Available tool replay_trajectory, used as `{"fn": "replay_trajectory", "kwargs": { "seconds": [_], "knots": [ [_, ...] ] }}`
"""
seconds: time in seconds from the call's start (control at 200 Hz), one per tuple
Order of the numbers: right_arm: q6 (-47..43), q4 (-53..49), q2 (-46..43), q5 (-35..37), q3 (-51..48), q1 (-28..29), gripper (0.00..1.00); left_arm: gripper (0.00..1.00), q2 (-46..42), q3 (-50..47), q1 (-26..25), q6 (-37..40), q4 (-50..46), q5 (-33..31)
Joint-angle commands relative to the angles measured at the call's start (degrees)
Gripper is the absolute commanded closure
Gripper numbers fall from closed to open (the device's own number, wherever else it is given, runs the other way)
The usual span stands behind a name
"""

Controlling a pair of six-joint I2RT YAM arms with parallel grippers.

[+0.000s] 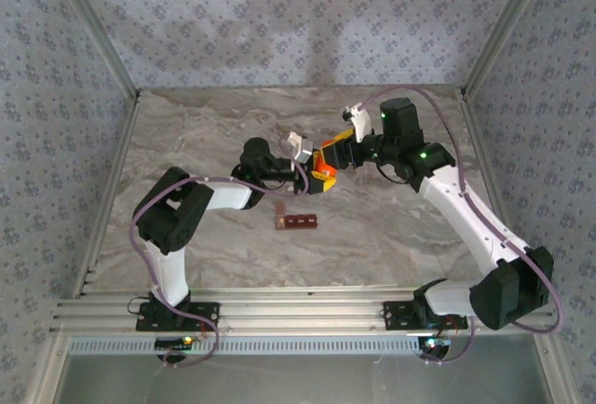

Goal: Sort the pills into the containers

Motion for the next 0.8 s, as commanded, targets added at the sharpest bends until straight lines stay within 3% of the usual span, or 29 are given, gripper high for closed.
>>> {"fn": "replay_trajectory", "kwargs": {
  "seconds": [0.0, 0.26, 0.565, 0.695, 0.795],
  "knots": [
    [-0.67, -1.4, 0.7, 0.49, 1.33, 0.58, 0.46, 1.0, -1.93, 1.46, -0.19, 0.72, 1.34, 1.42],
    [3.25, 0.22, 0.51, 8.6, -1.56, 3.7, 0.63, 1.0, -2.55, 0.87, -0.23, 1.02, 1.41, 1.12],
    [23.32, 13.63, -2.57, 31.48, -15.54, 13.4, 0.63, 1.0, -2.99, 0.5, -0.21, 1.5, 0.92, 0.91],
    [25.77, 15.16, -3.29, 34.11, -15.91, 14.87, 0.61, 1.0, -2.92, 0.68, -0.2, 1.77, 0.58, 0.73],
    [24.65, 12.43, -3.34, 31.69, -12.29, 13.85, 0.57, 1.0, -2.82, 0.75, -0.17, 1.68, 0.68, 0.74]
  ]
}}
